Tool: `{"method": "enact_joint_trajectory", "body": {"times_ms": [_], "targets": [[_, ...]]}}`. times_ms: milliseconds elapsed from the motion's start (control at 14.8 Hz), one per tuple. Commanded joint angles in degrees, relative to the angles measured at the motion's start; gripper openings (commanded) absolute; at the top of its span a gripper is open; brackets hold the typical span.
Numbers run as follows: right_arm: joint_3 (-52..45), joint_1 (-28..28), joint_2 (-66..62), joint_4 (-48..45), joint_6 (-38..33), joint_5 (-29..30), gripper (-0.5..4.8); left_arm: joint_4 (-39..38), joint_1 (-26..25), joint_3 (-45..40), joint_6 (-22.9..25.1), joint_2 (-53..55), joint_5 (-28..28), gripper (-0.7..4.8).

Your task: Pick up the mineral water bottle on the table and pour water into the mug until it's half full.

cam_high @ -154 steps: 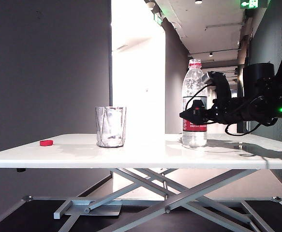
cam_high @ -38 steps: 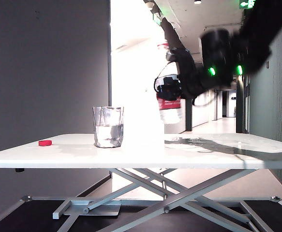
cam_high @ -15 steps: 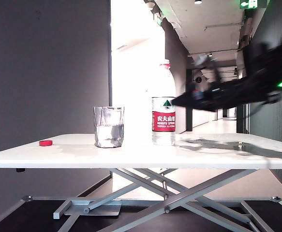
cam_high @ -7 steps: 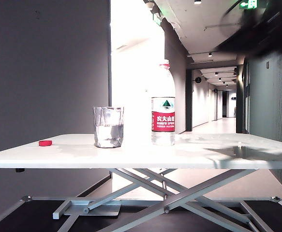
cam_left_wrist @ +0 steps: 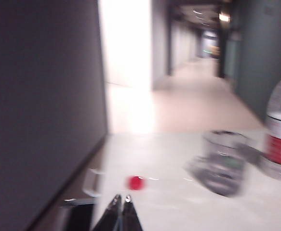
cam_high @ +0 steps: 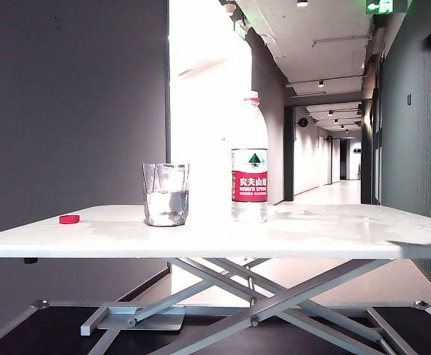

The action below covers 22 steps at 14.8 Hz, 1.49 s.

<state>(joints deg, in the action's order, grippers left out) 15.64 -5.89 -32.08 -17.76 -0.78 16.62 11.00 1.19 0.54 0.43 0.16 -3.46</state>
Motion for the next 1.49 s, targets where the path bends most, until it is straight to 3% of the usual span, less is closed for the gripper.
{"method": "enact_joint_trajectory", "body": {"times_ms": [68,271,406,677,880,1286,1489], "targets": [[-2.7,0.0,13.9,11.5,-0.2,-5.0,-0.09,0.2,0.0,0.1,0.0,0.1,3.7,-0.05],[-4.9,0.0,30.4,24.0,1.2,-8.9,-0.09,0.1,0.0,0.1,0.0,0.1,3.3,-0.05],[-4.8,0.3,31.8,28.2,1.3,-11.0,-0.09,-0.3,0.0,0.1,0.0,0.1,3.3,-0.05],[-8.7,0.3,32.1,23.2,1.2,-21.9,-0.09,-2.0,0.0,0.1,0.0,0.0,3.3,-0.05],[-15.3,0.4,32.1,9.9,1.2,-21.6,-0.09,-2.3,0.0,0.1,0.0,0.0,3.3,-0.05],[-15.3,0.9,32.0,10.4,4.3,-18.2,-0.08,-2.4,0.0,0.1,0.0,0.0,3.3,-0.05],[-15.3,5.2,32.0,10.2,4.4,-18.0,-0.08,-2.4,0.0,0.1,0.0,0.0,3.3,-0.05]]}}
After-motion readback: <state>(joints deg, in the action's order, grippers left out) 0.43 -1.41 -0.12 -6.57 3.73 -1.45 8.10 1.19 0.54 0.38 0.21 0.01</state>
